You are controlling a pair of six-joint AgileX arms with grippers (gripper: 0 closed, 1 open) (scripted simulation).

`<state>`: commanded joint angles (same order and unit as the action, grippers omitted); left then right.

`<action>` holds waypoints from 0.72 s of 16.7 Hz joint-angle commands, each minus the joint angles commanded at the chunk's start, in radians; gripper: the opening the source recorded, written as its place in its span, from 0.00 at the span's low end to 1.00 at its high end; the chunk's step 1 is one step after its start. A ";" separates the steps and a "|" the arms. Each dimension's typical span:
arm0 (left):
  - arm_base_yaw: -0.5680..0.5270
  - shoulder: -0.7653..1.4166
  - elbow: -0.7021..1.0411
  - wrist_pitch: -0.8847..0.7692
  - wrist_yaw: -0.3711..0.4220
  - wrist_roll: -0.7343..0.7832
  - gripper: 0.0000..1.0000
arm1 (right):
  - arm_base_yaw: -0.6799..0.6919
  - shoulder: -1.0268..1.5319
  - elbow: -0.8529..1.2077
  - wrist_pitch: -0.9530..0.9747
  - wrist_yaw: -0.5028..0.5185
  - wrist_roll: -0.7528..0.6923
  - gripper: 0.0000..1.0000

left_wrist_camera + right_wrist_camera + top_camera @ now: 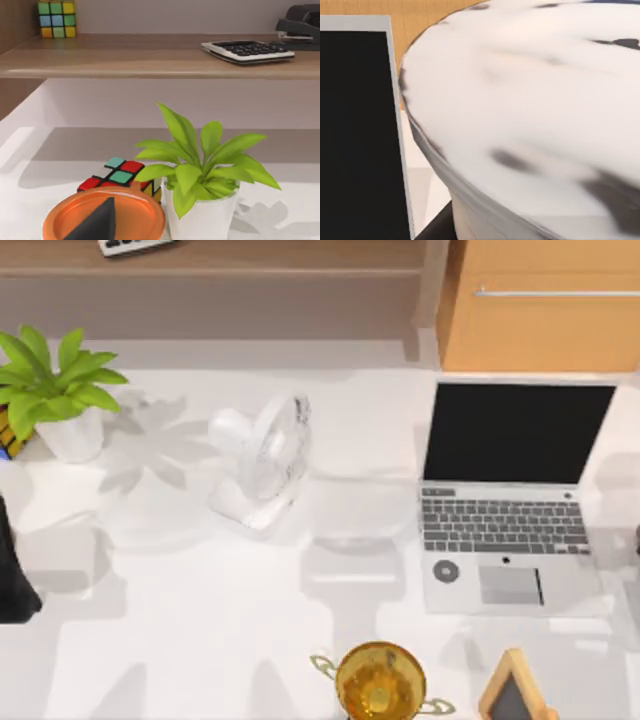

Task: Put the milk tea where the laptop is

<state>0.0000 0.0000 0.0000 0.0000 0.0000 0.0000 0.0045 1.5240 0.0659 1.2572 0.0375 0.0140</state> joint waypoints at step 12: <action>0.000 0.000 0.000 0.000 0.000 0.000 1.00 | 0.000 0.000 0.000 0.000 0.000 0.000 1.00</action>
<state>0.0000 0.0000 0.0000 0.0000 0.0000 0.0000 0.0045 1.5240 0.0659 1.2572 0.0375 0.0140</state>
